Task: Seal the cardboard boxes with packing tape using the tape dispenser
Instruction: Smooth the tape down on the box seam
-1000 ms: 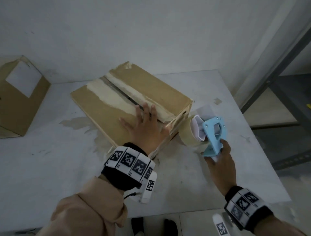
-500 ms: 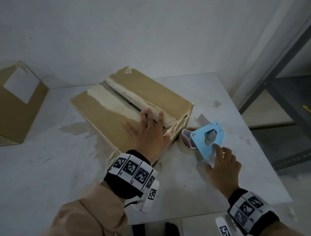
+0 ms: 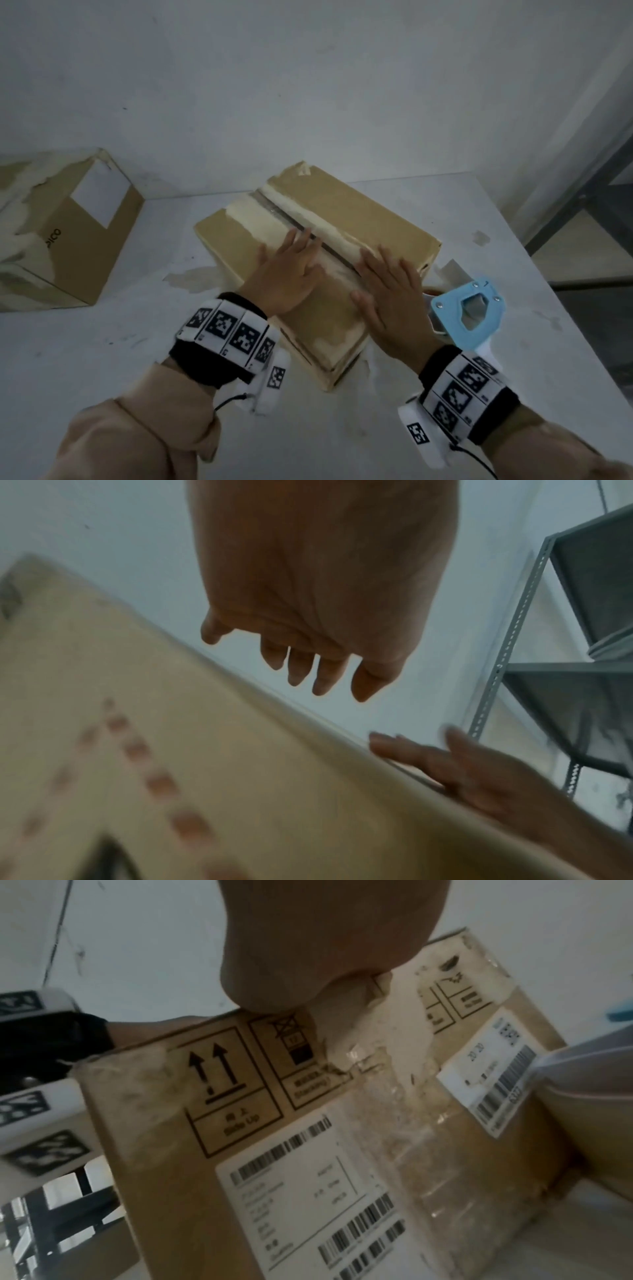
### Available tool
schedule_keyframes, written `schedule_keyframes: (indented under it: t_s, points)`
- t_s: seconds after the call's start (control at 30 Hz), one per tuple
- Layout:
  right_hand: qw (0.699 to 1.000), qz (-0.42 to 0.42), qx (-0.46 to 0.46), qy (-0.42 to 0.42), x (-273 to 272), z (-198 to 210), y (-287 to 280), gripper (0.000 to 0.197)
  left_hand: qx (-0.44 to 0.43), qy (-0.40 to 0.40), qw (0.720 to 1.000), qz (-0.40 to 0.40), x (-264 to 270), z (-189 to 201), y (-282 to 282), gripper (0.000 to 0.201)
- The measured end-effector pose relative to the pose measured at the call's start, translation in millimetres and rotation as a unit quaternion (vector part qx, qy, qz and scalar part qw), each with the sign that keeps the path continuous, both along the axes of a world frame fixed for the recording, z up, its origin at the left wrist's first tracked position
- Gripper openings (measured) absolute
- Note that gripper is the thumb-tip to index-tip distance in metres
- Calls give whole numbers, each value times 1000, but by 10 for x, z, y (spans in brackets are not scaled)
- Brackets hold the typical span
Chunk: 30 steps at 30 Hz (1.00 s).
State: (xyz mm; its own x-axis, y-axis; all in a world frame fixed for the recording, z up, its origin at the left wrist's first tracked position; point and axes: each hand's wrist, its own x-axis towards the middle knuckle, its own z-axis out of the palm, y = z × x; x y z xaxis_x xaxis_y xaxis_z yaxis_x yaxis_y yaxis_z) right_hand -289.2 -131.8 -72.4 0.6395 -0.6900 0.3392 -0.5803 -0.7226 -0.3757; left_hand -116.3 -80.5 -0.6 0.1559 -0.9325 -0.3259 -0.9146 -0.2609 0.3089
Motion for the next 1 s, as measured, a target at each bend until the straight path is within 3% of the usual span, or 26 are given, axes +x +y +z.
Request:
schedule_keyframes:
  t_s: [0.3,0.53,0.6,0.67,0.7,0.9,1.0]
  points:
    - [987,28,10,158,-48,139,-24,72,75,-111,991,8,784,-116,-523,72]
    - [978,57,2,199,408,529,-178,79,15,-158,987,28,1029,-232,-648,66]
    - [970,105,35,217,683,551,-298,72,-1,-159,987,32,1061,-245,-659,68]
    - [943,130,126,278,848,534,-384,76,-4,-163,985,58,1103,-259,-652,76]
    - [938,131,129,293,891,511,-407,79,0,-170,983,68,1121,-261,-647,77]
    - [930,157,123,309,772,500,-469,84,-7,-188,978,89,1142,-288,-624,76]
    - [927,162,119,317,608,514,-413,97,-17,-167,981,102,1143,-267,-619,75]
